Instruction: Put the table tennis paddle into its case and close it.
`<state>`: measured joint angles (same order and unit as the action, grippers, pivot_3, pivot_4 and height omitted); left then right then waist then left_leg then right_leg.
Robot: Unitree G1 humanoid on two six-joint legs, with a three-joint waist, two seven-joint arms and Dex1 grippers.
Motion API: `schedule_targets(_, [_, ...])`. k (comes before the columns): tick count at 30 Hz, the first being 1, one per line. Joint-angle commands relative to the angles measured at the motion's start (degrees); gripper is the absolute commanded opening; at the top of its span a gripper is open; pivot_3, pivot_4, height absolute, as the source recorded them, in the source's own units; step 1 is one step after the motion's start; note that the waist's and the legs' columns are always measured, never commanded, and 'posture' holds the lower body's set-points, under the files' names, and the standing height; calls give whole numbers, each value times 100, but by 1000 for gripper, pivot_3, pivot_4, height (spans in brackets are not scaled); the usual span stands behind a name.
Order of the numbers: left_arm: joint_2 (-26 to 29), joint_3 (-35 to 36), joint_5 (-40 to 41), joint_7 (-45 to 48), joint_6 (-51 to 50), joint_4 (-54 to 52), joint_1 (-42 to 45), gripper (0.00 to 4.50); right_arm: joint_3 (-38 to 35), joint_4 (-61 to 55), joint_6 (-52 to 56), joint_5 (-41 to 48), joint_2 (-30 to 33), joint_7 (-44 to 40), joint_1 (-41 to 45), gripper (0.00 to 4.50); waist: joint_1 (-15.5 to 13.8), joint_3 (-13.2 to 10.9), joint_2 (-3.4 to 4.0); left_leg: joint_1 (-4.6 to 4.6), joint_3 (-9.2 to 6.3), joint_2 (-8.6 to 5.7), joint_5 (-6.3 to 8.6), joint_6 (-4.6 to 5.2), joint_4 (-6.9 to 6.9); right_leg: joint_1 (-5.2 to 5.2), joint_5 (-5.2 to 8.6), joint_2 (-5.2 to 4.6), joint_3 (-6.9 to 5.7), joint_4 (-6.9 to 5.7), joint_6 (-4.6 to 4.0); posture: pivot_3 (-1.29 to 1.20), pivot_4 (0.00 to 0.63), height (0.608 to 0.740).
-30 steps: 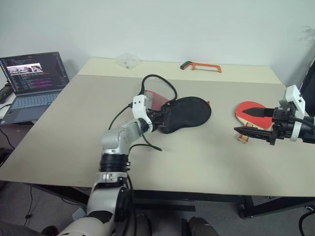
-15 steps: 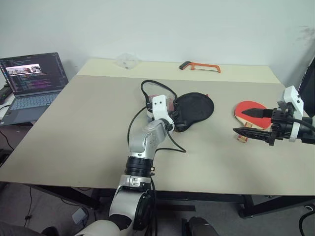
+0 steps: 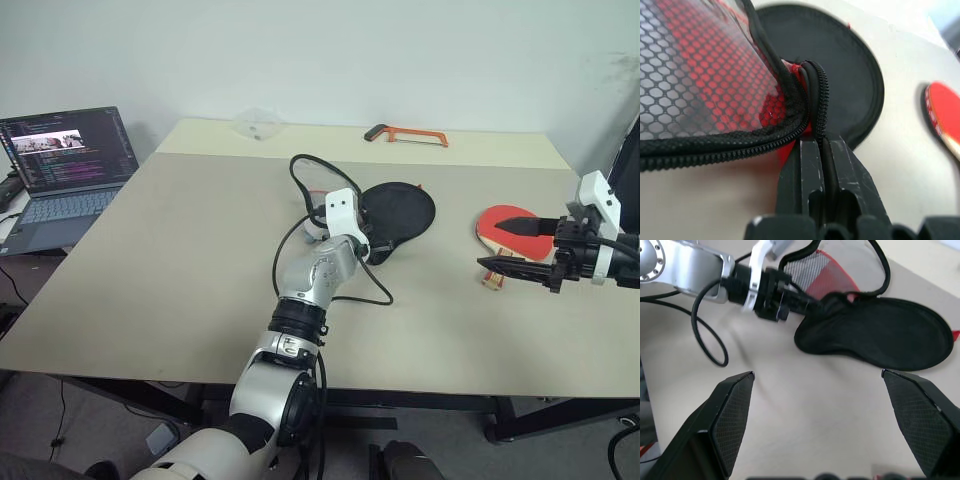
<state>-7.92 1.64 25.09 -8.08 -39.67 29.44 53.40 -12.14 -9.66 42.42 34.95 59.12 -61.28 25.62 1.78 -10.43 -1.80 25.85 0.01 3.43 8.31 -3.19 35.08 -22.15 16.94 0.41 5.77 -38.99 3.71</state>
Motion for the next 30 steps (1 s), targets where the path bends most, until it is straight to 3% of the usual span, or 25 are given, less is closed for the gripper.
schedule_targets(1, [-1310,-227,178,-95,-315,-218,259,14,-77,0,-116,-37,102,-64,101,4500,0,0,0,0,0,0,0,0,0,0,0,0,0,1,0,0,150,740])
schedule_targets(5, [-980,-401,218,18,-571,-508,141,14,-68,32,-139,-65,100,-90,111,4500,0,0,0,0,0,0,0,0,-2,0,0,0,0,1,-1,0,150,740])
schedule_targets(8, [-715,-386,262,74,-731,-777,14,701,-36,73,-175,-98,74,-105,142,4500,1,0,0,0,0,0,0,0,-2,-1,0,0,0,1,-1,0,150,740])
schedule_targets(16, [200,-802,-60,539,-1082,-1794,-337,3560,-40,78,-200,-122,57,-139,145,4500,2,0,1,0,2,0,0,0,-4,-2,0,0,2,1,-1,0,150,740])
schedule_targets(23, [1214,-904,16,1427,-1761,-2924,-855,3560,-117,46,-192,-113,111,-171,56,4500,41,1,3,-4,0,3,-1,0,-8,-6,-7,3,3,-5,-18,0,150,740])
schedule_targets(30, [2029,-15,564,1990,-2626,-3620,-1158,3560,-153,67,-189,-112,157,-212,34,4500,22,1,3,-3,0,4,-1,0,-7,-5,-7,1,1,-2,-17,0,150,740])
